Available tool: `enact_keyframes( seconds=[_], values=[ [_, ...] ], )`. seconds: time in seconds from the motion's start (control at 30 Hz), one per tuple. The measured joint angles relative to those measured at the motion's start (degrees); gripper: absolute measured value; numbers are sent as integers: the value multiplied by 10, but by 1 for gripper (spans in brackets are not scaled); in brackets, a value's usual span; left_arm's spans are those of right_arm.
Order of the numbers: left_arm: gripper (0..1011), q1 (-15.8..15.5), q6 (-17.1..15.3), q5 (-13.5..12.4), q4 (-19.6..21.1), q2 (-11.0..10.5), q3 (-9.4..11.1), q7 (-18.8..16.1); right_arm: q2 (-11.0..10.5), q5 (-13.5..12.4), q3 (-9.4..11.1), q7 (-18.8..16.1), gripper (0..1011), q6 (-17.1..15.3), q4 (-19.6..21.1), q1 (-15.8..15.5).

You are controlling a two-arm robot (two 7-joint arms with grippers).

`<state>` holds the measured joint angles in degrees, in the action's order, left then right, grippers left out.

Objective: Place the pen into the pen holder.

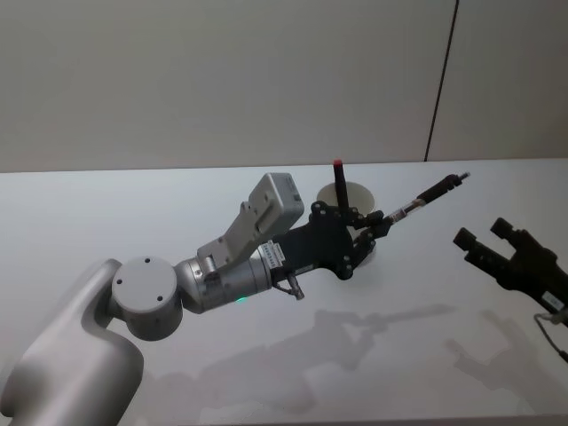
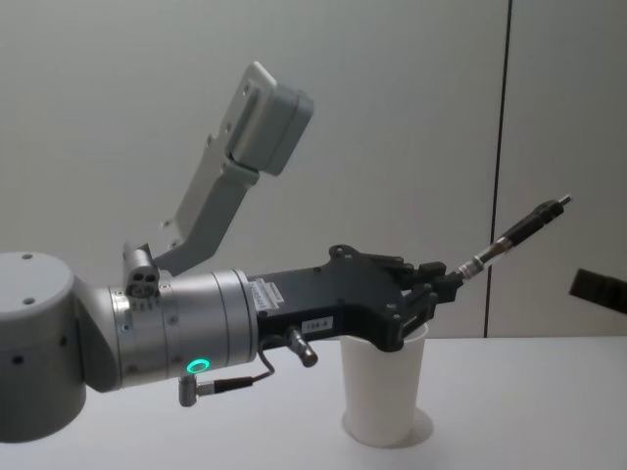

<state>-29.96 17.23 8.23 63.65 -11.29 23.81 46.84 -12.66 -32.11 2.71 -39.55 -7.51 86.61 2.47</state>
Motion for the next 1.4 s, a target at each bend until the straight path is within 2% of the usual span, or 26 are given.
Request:
enact_keyframes(
  seconds=[0.37,1.0,1.4],
  values=[
    [122,0,0,0,0,0,0,0,9,-49,-14,-21,1001,-18,-12,13],
    [122,0,0,0,0,0,0,0,21,-107,-33,-43,1002,-22,-46,45],
    [122,0,0,0,0,0,0,0,27,-138,-44,-65,1001,-16,-85,70]
  ],
)
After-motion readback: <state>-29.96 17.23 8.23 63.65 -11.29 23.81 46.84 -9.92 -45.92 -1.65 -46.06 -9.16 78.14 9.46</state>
